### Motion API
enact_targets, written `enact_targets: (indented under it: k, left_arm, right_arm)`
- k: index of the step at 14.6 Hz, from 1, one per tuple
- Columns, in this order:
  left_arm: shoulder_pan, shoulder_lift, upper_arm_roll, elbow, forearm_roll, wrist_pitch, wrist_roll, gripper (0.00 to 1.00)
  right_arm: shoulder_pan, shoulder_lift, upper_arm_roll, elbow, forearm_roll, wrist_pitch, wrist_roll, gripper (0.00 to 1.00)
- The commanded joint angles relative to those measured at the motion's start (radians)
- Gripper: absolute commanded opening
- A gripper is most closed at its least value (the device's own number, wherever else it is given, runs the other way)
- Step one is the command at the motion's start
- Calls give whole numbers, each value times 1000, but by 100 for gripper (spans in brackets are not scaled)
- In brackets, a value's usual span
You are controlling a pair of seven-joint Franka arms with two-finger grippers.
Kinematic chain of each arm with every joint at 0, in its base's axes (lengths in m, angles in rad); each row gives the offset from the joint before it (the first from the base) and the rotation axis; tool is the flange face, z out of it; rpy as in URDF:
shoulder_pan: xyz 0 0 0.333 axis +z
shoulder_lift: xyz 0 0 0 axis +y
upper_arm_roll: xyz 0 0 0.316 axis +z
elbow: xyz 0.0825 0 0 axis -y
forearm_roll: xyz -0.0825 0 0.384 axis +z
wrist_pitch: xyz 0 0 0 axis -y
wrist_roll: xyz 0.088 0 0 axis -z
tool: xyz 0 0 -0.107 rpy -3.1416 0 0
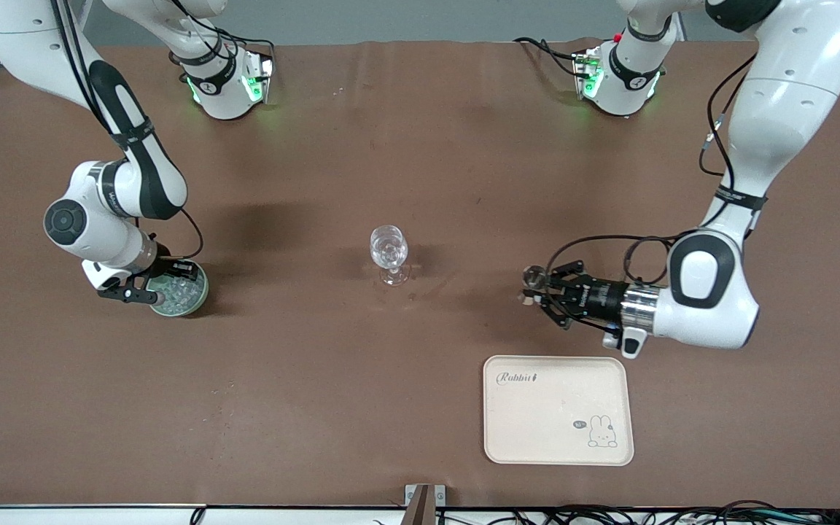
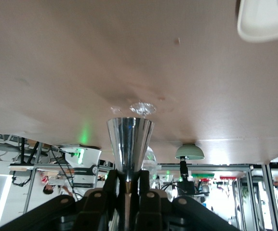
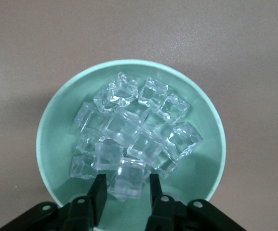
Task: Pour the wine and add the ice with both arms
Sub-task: 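Carry the jigger toward the glass while the right gripper lifts the ice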
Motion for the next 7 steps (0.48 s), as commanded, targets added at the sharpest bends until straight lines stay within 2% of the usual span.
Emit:
enact_targets:
  k: [1,3,4,6,7]
  left_arm:
    - [-59,-80,2,-23,-16,33,-100,1]
    - [-103,-111,2,-24,-10,53,-166,1]
    - [-122,-127,4,-23,-4,60,-196,1]
    - [-142,-149,4,-23,0,64,-230,1]
    - [-142,-158,4,-24,0,64,-234,1]
  right_arm:
    - [-9,-22,7,-15,-4,-3,14,40]
    - [-9,-22,7,-17,-6,-9,14,40]
    - [-9,-22,7,-17,-4,-9,14,36]
    - [-9,-24,7,-15,-4,-6,17,4]
    - [-10,-26,7,-12,-4,-6,17,0]
